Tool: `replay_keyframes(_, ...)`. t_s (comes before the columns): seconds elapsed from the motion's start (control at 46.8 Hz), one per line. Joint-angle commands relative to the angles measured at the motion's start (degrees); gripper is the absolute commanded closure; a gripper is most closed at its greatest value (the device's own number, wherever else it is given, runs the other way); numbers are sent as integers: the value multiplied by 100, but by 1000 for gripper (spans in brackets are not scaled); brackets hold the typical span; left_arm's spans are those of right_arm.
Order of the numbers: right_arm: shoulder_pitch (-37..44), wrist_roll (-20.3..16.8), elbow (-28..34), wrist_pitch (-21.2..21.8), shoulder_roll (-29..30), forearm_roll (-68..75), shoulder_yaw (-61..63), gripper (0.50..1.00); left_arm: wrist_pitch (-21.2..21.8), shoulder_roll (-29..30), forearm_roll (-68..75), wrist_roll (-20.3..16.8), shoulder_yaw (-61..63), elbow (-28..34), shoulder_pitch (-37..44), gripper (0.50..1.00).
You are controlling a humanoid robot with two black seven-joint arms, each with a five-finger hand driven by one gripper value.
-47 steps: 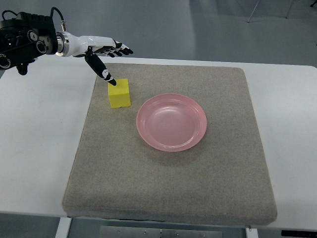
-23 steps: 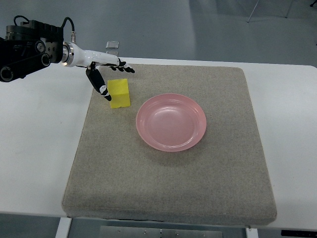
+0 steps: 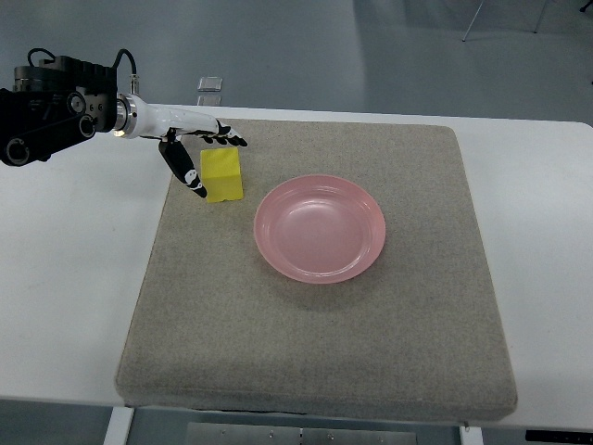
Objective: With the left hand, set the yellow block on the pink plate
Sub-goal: 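Lower the left hand around the yellow cube, thumb on its near side, then close the left hand fingers around the yellow cube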
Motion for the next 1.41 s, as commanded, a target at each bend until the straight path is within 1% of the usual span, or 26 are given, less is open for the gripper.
replay_keyframes(0.0,1,1,0,0,0,0,0,576,6,-64,-17,0,-13,72,55,516)
replay_keyframes(0.192,1,1,0,0,0,0,0,576,15,-134,-25,0,-22,204,125,521)
replay_keyframes(0.406,1,1,0,0,0,0,0,576,279,-266,-8,0,-13,301,231,531)
replay_keyframes(0.491,1,1,0,0,0,0,0,576,279,-354,-8,-9,-4,345,266,542)
replay_keyframes(0.726,1,1,0,0,0,0,0,576,279,-477,-8,-9,-4,424,275,544)
replay_keyframes(0.79,1,1,0,0,0,0,0,576,288,-477,10,-9,-4,433,266,568)
replay_keyframes(0.833,1,1,0,0,0,0,0,576,288,-477,19,-9,-4,459,266,598)
replay_keyframes(0.918,1,1,0,0,0,0,0,576,288,-477,36,-9,-4,538,266,634)
replay_keyframes(1.089,1,1,0,0,0,0,0,576,323,-477,54,-9,-4,635,248,647)
replay_keyframes(1.217,1,1,0,0,0,0,0,576,358,-477,54,-9,-4,626,248,647)
replay_keyframes(1.26,-7,1,0,0,0,-8,0,576,358,-477,54,-9,-4,626,257,673)
replay_keyframes(1.302,-7,1,0,0,0,0,0,576,375,-477,54,-9,-4,626,257,681)
replay_keyframes(1.388,1,1,0,0,0,-8,0,576,384,-477,45,-9,-13,626,266,722)
